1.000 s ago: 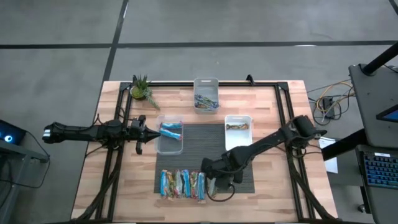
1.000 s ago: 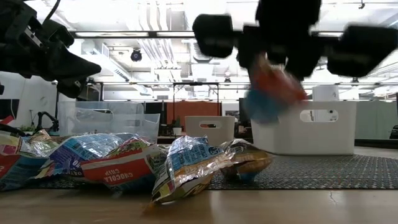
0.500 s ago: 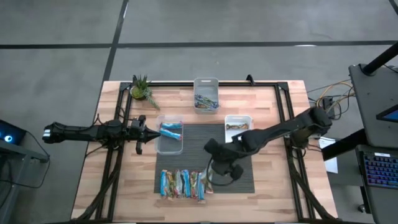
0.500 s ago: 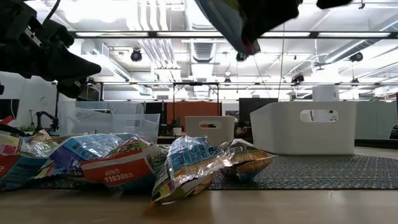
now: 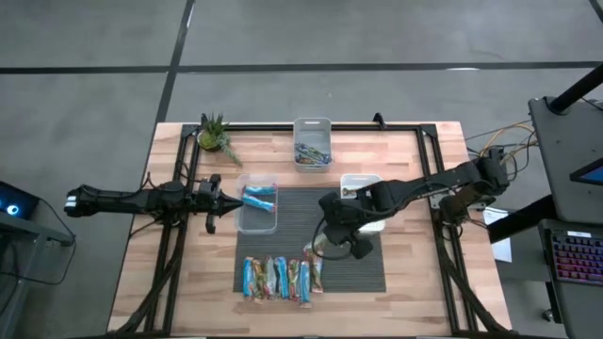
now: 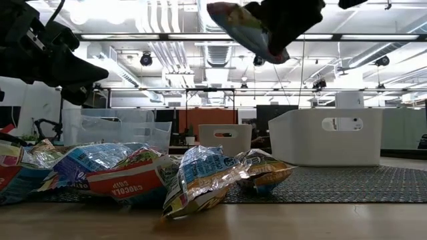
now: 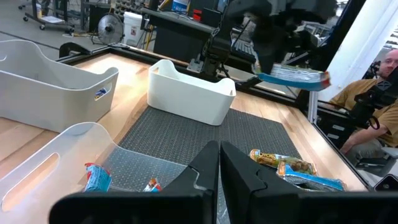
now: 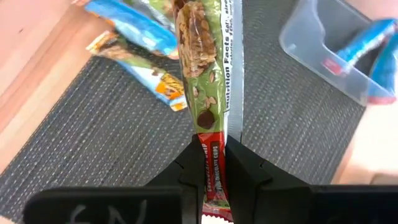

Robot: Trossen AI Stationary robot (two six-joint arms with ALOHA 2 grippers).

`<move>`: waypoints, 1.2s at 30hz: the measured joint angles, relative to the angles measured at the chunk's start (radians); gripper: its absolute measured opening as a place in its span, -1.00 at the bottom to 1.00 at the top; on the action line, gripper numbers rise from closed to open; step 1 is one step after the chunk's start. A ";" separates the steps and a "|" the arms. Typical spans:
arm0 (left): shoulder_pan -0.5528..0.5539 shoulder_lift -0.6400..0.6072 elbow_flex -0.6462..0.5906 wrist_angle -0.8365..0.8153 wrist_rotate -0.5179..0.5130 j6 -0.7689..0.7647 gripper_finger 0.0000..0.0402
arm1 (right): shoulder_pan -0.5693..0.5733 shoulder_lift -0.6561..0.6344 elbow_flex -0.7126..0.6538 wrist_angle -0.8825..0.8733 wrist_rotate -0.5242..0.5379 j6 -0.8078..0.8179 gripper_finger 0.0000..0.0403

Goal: Pick and place Granola Bars by type
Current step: Put the red granola bar into the transparent bin

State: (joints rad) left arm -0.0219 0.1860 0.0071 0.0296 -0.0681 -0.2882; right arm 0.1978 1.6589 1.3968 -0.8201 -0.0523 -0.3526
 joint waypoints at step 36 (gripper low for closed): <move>0.000 0.000 0.000 0.000 0.000 0.000 -1.00 | -0.193 0.103 0.302 0.108 -0.009 0.155 -0.81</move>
State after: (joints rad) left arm -0.0219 0.1860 0.0071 0.0296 -0.0681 -0.2882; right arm 0.0046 1.7618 1.6984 -0.7121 -0.0609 -0.1971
